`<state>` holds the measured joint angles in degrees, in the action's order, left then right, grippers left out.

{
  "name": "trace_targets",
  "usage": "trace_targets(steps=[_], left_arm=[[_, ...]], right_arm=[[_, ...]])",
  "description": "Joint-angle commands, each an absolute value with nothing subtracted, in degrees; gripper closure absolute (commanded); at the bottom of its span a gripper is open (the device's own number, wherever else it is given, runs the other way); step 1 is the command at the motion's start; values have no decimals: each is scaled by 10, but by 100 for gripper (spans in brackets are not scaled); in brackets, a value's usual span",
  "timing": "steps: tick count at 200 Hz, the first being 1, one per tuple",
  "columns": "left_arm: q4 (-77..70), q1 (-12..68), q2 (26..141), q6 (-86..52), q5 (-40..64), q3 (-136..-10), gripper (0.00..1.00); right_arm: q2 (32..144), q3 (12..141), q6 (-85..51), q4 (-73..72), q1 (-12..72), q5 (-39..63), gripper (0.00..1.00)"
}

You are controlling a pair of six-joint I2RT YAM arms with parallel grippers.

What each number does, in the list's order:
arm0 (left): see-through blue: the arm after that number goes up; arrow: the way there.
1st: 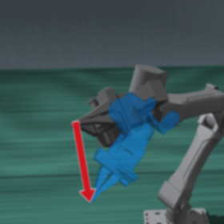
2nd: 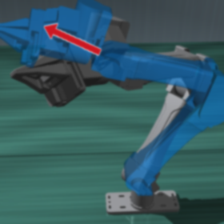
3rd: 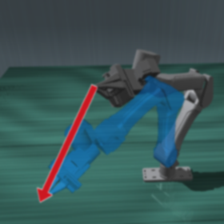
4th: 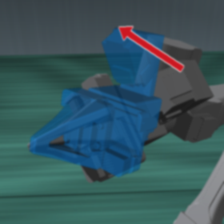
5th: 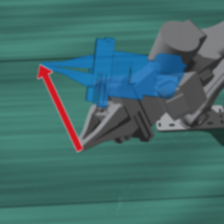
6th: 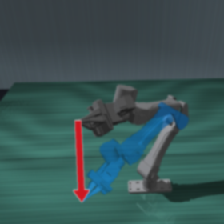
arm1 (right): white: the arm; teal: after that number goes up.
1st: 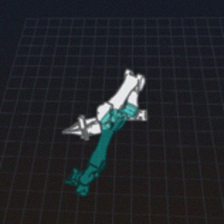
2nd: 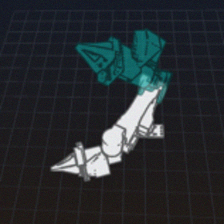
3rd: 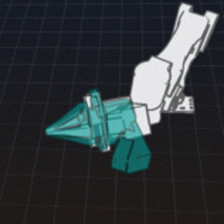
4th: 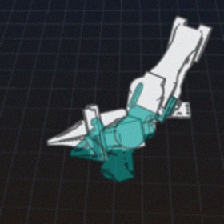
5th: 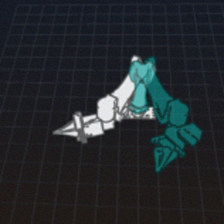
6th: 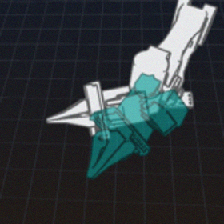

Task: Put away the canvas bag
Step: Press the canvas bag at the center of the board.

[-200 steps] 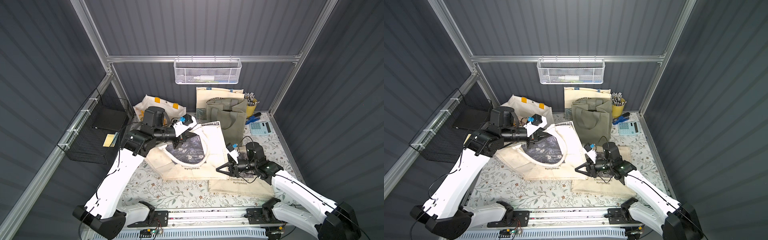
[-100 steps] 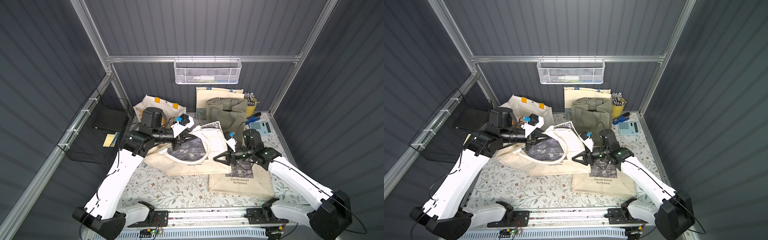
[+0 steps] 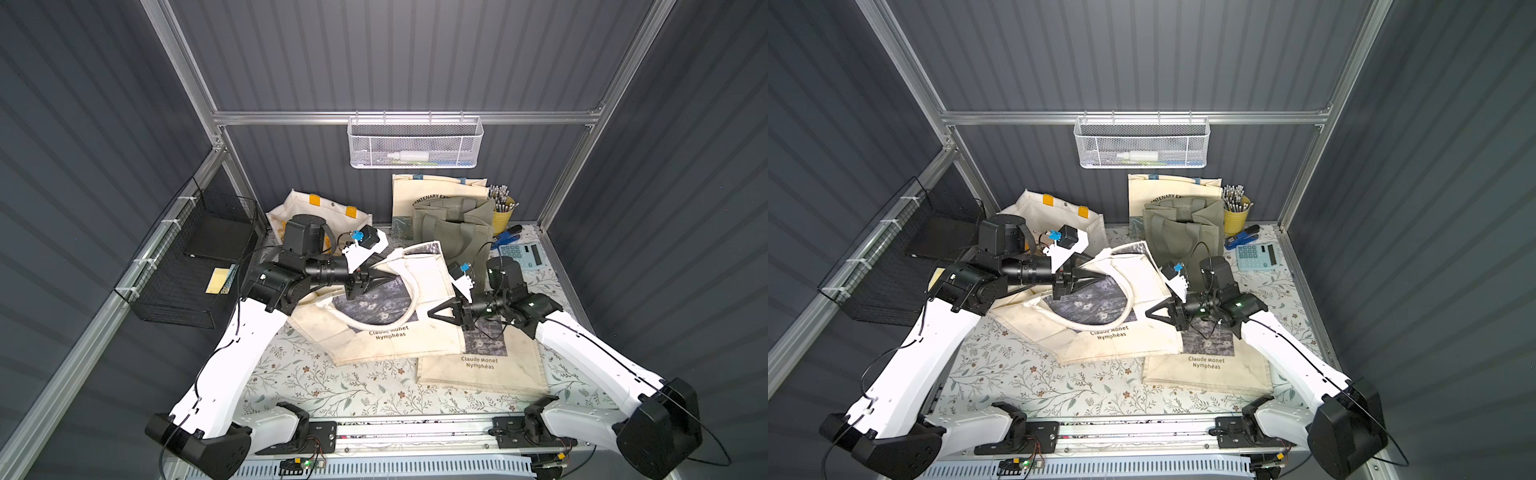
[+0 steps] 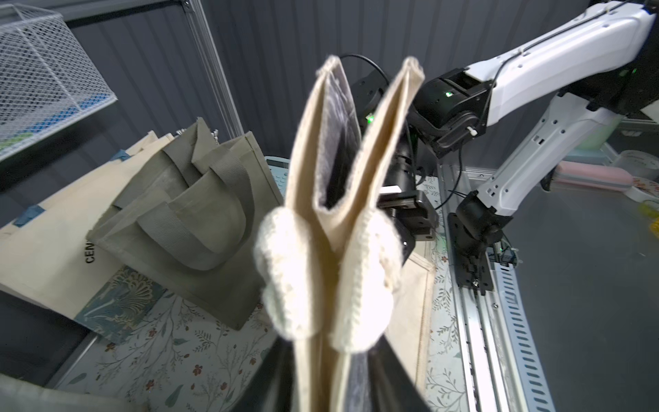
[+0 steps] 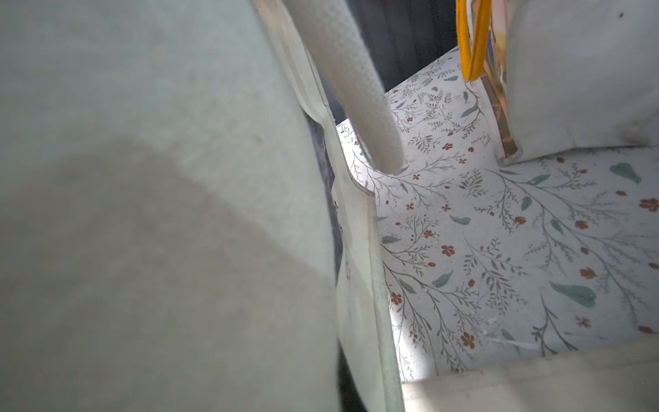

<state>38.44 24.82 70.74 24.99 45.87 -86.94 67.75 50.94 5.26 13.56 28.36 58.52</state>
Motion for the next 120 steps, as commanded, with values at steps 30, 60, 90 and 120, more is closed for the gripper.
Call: trace_targets(steps=[30,60,90,120], left_arm=[[263,253,659,177,296,-827,0],[241,253,629,159,247,-800,1],[235,253,580,129,163,-755,0],[287,253,548,78,120,-734,1]], right_arm=[[607,460,-15,71,228,640,100],[606,463,-13,85,209,662,100],[596,479,15,114,204,647,100],[593,498,8,118,192,650,100]])
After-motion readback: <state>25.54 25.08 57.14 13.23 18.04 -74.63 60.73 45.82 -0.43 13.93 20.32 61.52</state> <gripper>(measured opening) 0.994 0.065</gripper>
